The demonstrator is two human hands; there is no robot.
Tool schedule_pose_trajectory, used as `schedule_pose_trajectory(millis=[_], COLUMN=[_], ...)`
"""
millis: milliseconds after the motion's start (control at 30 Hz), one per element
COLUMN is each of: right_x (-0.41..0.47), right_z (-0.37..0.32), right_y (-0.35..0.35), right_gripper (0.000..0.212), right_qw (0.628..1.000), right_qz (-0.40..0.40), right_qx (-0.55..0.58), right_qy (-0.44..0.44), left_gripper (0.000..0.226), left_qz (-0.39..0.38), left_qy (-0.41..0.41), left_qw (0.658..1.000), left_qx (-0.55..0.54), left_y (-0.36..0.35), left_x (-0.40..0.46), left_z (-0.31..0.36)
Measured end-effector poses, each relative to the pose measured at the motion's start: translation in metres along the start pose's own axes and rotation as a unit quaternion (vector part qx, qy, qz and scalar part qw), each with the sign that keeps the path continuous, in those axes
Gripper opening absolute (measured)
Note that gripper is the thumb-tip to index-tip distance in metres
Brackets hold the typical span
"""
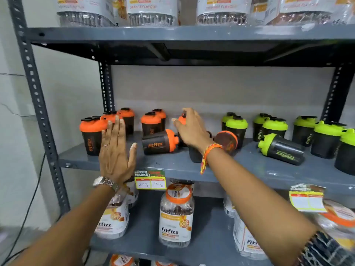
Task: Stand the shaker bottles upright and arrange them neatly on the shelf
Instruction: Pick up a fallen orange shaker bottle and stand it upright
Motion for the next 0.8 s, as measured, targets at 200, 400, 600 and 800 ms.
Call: schedule_pose_trajectory(millis=[200, 400, 600, 800], right_x=[-0.014, -0.010, -0.003, -0.007], right_z=[0.002, 0.008, 0.021, 0.026], right_y=[-0.075, -0.103, -0.117, -0.126], right_gripper=[0.090, 0.086, 0.073, 0.068], right_qw=[0.988, 0.981, 0.964, 0.941], right_qz=[-0.107, -0.012, 0.030, 0.069], right_qx=[-0.008, 0.068, 0.140, 0.223], right_qy=[-0.111, -0.180, -0.226, -0.245], left_gripper=[0.067, 0.064, 0.052, 0.048], left_qz=[-0.063, -0.142, -0.143, -0.134], left_qy=[-0.015, -0.038, -0.056, -0.061], left_qw=[0.998, 0.989, 0.988, 0.989], left_qx=[-0.016, 0.022, 0.008, 0.005], left_y=[-0.003, -0.014, -0.017, -0.018], left_x=[-0.043, -0.061, -0.066, -0.069], left_z=[-0.042, -0.067, -0.076, -0.075])
Point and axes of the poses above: each hand's wrist, its own x-axis towards the middle knuckle, its own y-axis out of the back of the hand, z = x × y, the point moved 3 cm from there along x, towards the middle knuckle, and after that the axes turned 2 degrees about -x, right-handed, at the moved point
